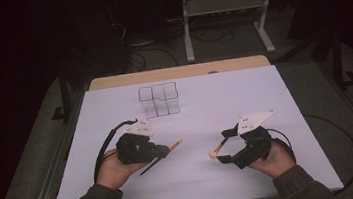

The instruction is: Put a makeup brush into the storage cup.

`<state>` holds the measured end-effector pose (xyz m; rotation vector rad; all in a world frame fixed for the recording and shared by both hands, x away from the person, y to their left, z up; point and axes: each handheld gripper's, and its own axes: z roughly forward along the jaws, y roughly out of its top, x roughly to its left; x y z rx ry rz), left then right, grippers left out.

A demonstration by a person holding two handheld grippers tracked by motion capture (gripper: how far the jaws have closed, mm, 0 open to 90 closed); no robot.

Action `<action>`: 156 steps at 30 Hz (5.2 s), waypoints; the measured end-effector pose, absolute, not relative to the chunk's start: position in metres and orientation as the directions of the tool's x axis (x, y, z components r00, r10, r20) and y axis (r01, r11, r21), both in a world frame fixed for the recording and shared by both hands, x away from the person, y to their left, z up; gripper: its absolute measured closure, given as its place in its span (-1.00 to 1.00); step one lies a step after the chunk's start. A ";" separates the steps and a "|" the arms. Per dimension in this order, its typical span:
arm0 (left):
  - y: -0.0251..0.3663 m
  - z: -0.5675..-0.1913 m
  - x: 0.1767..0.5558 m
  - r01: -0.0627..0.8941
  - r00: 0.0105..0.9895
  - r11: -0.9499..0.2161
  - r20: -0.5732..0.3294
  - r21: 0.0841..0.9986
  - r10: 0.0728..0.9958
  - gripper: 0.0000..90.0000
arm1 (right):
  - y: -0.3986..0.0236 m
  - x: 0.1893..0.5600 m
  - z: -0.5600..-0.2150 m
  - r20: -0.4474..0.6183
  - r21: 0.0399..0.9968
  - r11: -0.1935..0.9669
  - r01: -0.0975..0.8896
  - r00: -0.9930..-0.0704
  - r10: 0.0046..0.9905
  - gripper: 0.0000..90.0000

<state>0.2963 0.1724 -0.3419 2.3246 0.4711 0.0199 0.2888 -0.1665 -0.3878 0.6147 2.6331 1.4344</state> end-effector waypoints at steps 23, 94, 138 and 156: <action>0.175 -0.353 0.287 0.317 0.936 -0.615 -0.132 0.722 0.327 0.86 | -0.144 0.301 -0.376 0.133 0.807 0.513 0.290 -0.938 0.321 -0.66; 0.147 -0.358 0.275 0.244 0.966 -0.648 -0.119 0.721 0.231 0.86 | -0.091 0.314 -0.365 0.232 0.781 0.589 0.205 -0.972 0.031 0.75; 0.150 -0.370 0.276 0.240 0.969 -0.708 -0.120 0.665 0.216 0.87 | -0.104 0.312 -0.354 0.245 0.816 0.526 0.240 -0.968 0.060 0.26; 0.145 -0.366 0.279 0.241 0.968 -0.685 -0.117 0.688 0.222 0.87 | -0.099 0.310 -0.364 0.230 0.838 0.497 0.223 -0.972 0.049 0.82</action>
